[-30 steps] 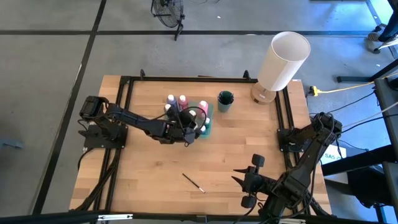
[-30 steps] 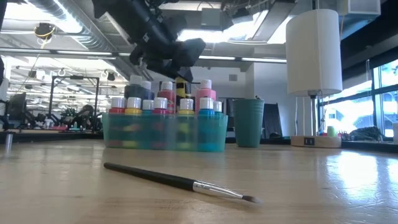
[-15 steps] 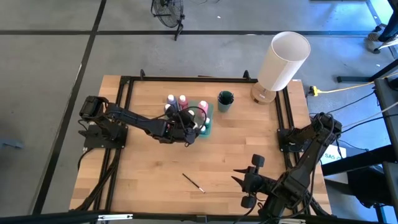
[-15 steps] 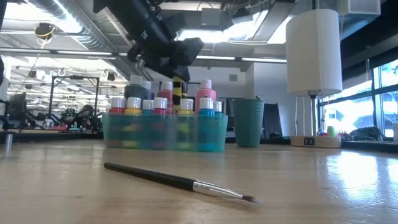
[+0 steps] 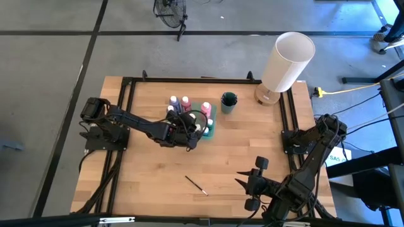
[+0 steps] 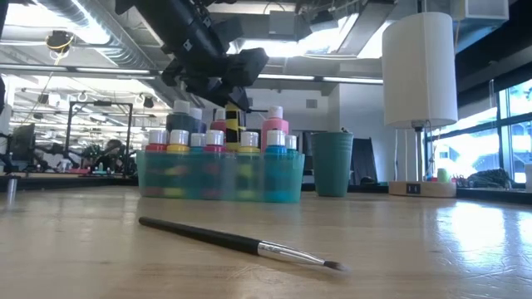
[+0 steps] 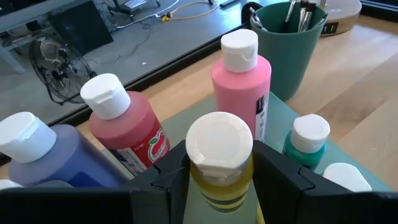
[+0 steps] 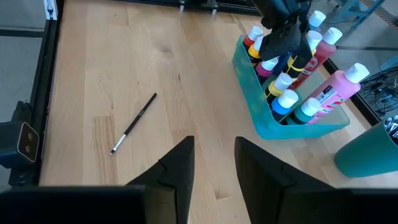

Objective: Pick & Place Paint Supplies
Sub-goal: Put the small yellow bottle into the green bin

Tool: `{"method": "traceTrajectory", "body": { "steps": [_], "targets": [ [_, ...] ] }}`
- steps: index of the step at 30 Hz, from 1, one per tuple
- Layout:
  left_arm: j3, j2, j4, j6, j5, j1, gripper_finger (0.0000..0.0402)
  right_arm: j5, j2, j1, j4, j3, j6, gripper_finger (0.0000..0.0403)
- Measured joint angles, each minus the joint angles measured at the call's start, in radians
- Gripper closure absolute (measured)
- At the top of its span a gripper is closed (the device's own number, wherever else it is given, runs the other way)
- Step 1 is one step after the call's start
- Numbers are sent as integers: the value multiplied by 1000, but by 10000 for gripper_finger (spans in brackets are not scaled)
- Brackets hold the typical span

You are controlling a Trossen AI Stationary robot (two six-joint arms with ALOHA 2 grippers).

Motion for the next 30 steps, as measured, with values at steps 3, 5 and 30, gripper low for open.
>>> {"method": "traceTrajectory", "body": {
  "steps": [3, 5, 30],
  "targets": [
    [0, 0, 0, -5, 0, 0, 261, 0, 0, 0, 0, 0, 0, 286],
    [-1, 0, 1, -3, 0, -1, 261, 0, 0, 0, 0, 0, 0, 286],
    [-35, 41, 32, -42, -45, -37, 261, 0, 0, 0, 2, 0, 0, 286]
  ]
}}
